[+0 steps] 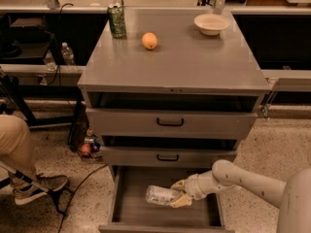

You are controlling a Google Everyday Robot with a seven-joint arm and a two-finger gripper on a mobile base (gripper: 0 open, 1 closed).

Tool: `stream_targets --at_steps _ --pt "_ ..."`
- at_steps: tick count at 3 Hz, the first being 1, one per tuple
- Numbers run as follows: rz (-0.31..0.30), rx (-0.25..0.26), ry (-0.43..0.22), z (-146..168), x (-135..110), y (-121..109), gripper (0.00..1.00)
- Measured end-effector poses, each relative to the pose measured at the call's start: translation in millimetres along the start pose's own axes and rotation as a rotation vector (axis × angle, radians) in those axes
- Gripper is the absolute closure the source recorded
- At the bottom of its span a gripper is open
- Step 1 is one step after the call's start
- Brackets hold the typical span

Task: Place blue plastic bottle into bottom drawer

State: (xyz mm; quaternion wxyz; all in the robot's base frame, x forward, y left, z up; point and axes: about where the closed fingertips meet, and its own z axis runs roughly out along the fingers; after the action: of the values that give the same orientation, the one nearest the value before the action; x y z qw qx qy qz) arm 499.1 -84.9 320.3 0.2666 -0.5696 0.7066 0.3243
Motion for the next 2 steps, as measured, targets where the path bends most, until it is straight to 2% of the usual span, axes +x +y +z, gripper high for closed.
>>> stream_targets --at_steps 1,2 --pt "-0.032 0.009 0.0 19.0 8.4 -7.7 1.0" --pt "-0.055 -0.002 -0.006 40.8 15.8 -12.4 1.0"
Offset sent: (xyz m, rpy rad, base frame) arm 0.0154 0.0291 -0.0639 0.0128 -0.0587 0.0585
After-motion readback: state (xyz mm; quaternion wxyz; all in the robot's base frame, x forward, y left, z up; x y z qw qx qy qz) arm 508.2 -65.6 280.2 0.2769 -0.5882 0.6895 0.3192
